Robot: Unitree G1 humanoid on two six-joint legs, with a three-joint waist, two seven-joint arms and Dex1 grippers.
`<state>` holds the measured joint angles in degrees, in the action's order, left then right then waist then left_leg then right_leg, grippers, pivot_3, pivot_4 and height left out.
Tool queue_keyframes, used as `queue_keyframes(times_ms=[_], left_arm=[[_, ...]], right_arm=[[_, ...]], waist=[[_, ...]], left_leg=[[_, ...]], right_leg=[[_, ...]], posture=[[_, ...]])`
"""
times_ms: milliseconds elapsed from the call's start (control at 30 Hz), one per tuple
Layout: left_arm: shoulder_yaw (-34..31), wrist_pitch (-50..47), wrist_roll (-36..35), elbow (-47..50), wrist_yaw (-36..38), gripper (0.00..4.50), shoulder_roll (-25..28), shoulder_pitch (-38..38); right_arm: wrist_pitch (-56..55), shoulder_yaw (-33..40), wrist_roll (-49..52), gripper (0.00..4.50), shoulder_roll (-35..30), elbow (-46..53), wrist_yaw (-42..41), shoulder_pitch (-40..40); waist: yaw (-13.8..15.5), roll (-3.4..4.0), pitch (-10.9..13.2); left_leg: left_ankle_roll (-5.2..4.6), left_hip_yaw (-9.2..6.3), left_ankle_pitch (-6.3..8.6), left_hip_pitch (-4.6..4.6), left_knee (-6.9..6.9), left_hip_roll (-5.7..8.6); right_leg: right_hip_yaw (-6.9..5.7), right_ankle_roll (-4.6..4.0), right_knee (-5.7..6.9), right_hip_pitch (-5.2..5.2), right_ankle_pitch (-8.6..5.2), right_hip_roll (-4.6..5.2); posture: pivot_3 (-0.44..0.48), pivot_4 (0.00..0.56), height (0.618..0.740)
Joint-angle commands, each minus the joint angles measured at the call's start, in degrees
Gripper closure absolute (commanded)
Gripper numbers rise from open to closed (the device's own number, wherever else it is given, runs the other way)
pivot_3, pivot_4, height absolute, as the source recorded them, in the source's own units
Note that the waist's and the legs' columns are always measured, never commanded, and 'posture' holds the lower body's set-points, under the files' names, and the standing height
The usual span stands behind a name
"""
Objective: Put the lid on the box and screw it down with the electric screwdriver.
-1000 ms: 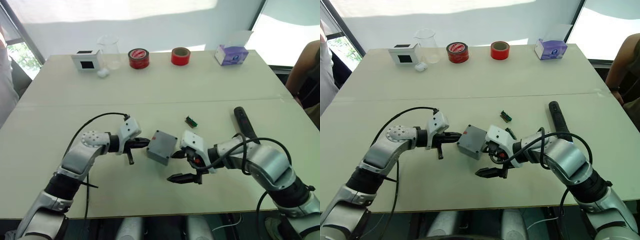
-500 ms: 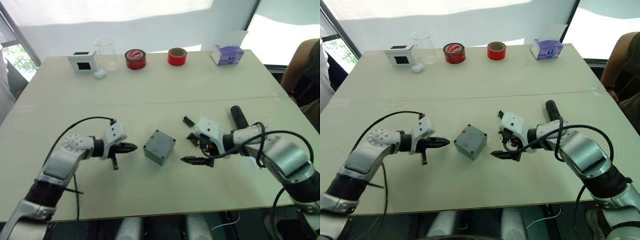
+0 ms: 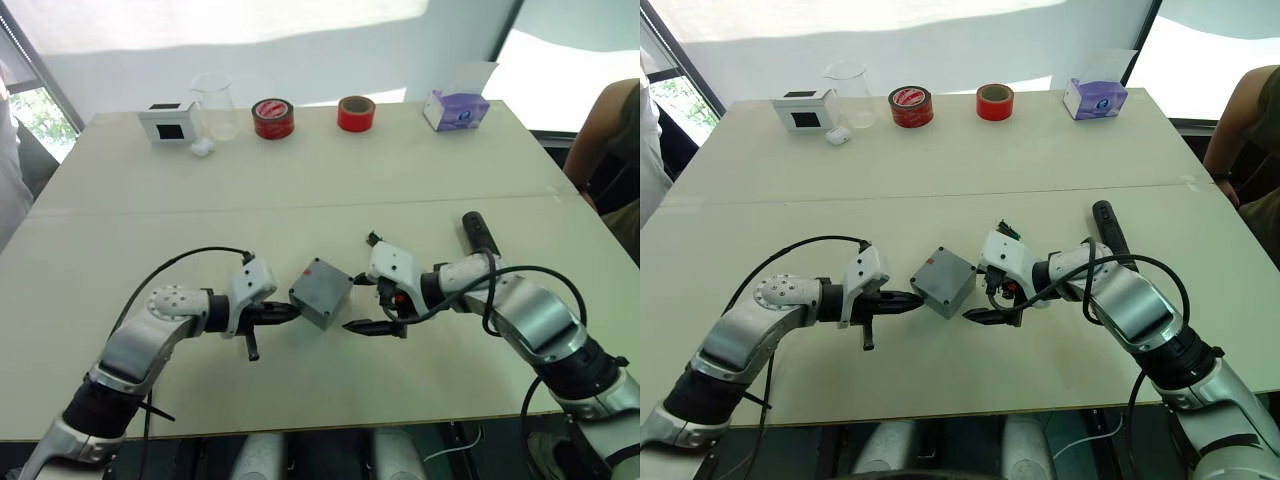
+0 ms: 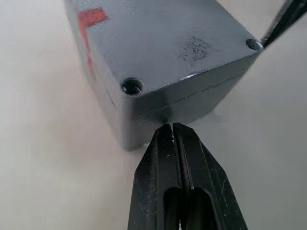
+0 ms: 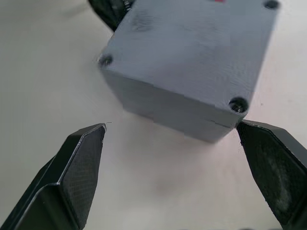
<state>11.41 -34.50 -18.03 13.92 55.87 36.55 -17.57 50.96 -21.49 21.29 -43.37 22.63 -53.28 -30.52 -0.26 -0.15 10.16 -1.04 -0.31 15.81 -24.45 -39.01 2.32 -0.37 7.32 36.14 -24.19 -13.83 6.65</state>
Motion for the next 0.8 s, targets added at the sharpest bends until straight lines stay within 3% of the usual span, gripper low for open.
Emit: queue_keyframes(times_ms=[33,800], left_arm=[[0.11,1.62,0.16,-0.06,-0.19,4.50,-0.73,-1.39],[-0.49,5.25,2.22,-3.98,-0.81,4.50,-2.24,-3.65]], right_arm=[[1.35,1.41,2.00,0.06,0.67,3.96,-0.08,0.84],[5.31,3.35,3.63,0.06,2.22,6.84,3.12,2.57]], waist=[[0.01,0.00,0.00],[0.17,0.00,0.00]], left_leg=[[0.00,0.00,0.00,0.00,0.00,0.00],[0.00,0.00,0.00,0.00,-0.01,0.01]], right_leg=[[0.00,0.00,0.00,0.00,0.00,0.00],[0.00,0.00,0.01,0.00,0.00,0.00]], posture=[[0.000,0.150,0.740],[0.000,0.150,0.740]])
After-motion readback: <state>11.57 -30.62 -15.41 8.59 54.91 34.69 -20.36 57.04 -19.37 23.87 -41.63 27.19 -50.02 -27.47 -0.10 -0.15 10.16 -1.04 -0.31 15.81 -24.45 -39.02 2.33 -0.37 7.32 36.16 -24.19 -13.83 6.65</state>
